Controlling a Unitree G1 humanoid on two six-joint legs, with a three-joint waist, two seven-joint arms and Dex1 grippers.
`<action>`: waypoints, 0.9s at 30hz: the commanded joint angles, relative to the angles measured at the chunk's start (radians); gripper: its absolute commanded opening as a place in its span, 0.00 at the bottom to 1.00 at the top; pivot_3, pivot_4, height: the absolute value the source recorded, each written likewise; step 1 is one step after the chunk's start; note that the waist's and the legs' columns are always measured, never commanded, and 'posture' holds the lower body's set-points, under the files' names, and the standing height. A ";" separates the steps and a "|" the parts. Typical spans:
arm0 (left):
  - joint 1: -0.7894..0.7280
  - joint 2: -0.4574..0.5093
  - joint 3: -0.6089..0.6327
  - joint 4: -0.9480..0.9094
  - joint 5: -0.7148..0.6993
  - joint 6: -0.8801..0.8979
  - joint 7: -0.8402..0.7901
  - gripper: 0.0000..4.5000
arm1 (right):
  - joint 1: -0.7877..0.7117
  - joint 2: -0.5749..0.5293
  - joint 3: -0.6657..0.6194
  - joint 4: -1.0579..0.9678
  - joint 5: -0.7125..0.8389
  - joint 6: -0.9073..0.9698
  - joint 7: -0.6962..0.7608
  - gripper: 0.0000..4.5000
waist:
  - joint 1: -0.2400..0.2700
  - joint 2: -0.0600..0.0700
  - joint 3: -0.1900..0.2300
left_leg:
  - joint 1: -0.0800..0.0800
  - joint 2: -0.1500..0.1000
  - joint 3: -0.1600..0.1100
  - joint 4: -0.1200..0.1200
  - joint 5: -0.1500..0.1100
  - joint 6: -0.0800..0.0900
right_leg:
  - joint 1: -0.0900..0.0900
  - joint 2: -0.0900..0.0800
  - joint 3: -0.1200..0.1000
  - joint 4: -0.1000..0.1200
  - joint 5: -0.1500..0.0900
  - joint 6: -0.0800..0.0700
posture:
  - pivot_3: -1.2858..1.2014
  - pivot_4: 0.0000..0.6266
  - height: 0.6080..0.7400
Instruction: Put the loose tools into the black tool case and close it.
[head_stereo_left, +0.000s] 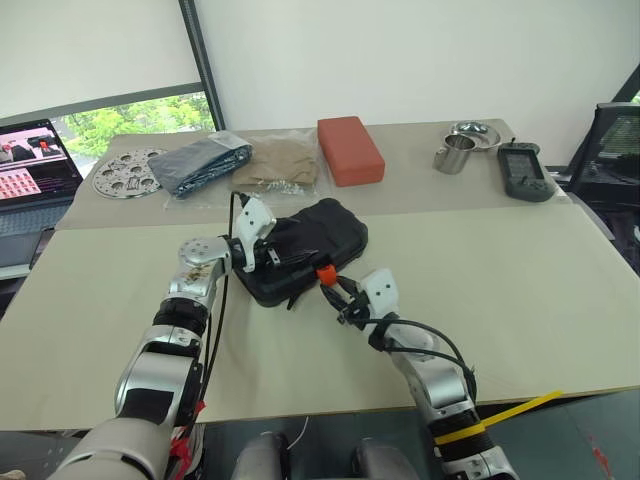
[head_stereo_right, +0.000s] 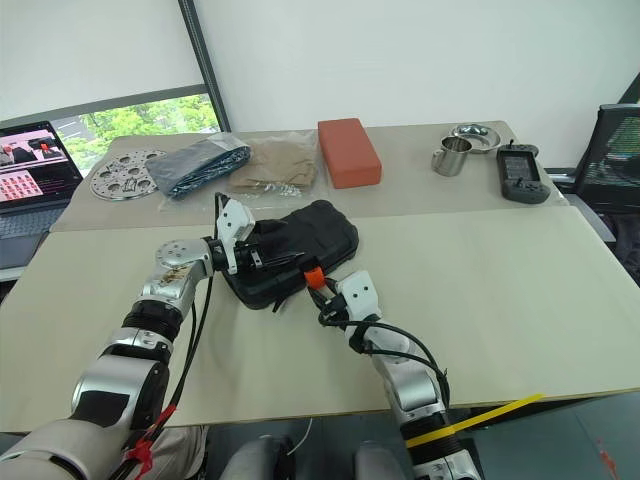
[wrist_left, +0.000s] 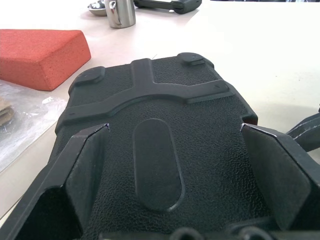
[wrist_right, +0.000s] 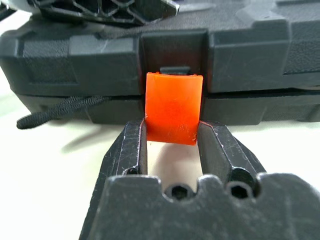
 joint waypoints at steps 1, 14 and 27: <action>0.045 0.004 -0.032 0.061 0.043 0.024 -0.002 1.00 | -0.038 0.016 -0.031 -0.052 0.030 -0.079 -0.002 0.27 | 0.000 0.000 0.000 | 0.000 0.000 0.000 0.000 0.000 0.000 | 0.000 0.000 0.000 0.000 0.000 0.000 | 0.52 0.24 1.00; 0.043 0.003 -0.032 0.067 0.045 0.022 0.000 1.00 | -0.056 0.003 -0.010 -0.058 0.004 -0.035 -0.006 0.77 | -0.002 0.000 0.000 | 0.001 0.000 -0.001 0.000 0.000 0.000 | 0.001 0.000 0.000 0.000 0.000 0.000 | 0.52 0.24 1.00; 0.047 0.000 -0.031 0.073 0.044 0.017 0.004 1.00 | 0.052 -0.087 -0.019 -0.208 0.034 0.071 0.033 0.68 | -0.004 0.000 0.000 | 0.001 0.000 -0.003 0.000 0.000 0.000 | 0.001 0.000 0.000 0.000 0.000 0.000 | 0.52 0.24 1.00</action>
